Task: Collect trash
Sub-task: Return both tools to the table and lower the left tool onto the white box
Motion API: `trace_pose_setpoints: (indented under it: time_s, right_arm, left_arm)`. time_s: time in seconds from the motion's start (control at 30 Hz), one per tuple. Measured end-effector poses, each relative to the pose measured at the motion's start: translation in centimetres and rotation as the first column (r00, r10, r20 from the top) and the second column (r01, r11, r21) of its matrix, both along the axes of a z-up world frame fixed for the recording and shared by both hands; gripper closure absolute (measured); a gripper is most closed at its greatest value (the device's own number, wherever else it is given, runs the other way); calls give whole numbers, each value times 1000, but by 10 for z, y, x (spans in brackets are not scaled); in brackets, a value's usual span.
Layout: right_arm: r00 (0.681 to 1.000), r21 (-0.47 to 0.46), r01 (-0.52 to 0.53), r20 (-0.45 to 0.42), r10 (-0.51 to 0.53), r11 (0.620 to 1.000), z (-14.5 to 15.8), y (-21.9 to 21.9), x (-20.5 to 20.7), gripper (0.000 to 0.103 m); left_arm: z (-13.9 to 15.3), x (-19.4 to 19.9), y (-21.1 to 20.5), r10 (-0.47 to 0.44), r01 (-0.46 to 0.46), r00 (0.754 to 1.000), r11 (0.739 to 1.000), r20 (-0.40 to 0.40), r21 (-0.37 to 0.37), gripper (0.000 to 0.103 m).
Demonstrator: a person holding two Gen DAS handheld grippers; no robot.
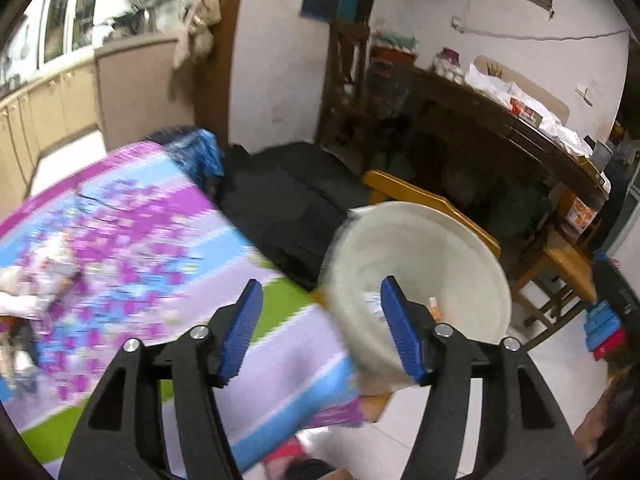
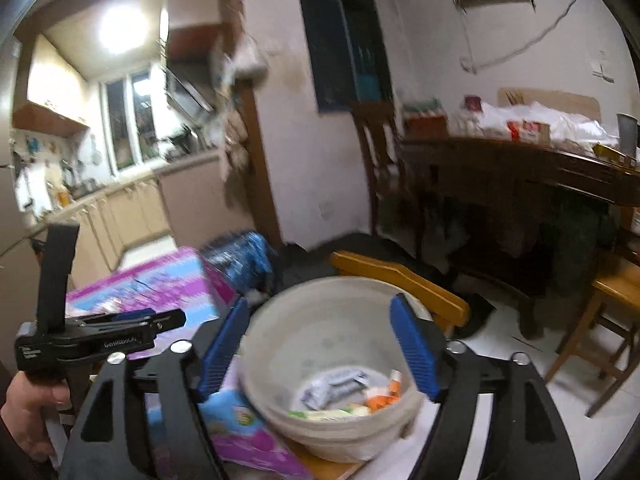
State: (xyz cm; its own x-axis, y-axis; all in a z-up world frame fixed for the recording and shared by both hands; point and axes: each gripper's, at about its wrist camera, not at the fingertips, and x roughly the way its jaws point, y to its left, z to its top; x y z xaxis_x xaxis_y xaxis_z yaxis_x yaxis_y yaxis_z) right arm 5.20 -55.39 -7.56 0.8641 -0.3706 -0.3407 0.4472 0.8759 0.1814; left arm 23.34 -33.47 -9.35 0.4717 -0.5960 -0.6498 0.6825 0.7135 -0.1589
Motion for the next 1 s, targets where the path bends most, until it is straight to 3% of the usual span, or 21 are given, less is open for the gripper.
trace_pose_setpoints:
  time_s: [0.1,0.27,0.33,0.5,0.6,0.7,0.83,1.0]
  right_arm:
    - [996,-9,-82,22,83,997,7,31,6,20]
    - [978,-10,-207,14,207,978,7,75,30,18]
    - [968,4,-253,2,253,968,4,91,40,18]
    - [940,44,-338,-33,340,940,-9,130,67,18]
    - [923,49,-377,-64,379,925,-16,154,86,18]
    - [909,55,-406,-81,409,912,-19,171,104,18]
    - [887,51,-446,-107,449,894,-19,194,126,18]
    - [871,47,-472,-127,474,880,-18,207,148,18]
  left_arm:
    - [8,3,51,21,-21,998,1000,62,6,35]
    - [11,20,157,125,-129,984,991,128,26,33]
    - [9,27,203,183,-193,968,980,171,39,31]
    - [1,58,319,339,-383,890,919,304,96,30]
    - [-6,91,376,378,-426,880,896,289,127,29]
    - [-15,110,388,352,-414,885,894,305,170,29]
    - [-31,134,378,271,-330,923,923,271,200,29]
    - [-43,142,366,202,-270,940,934,275,234,33]
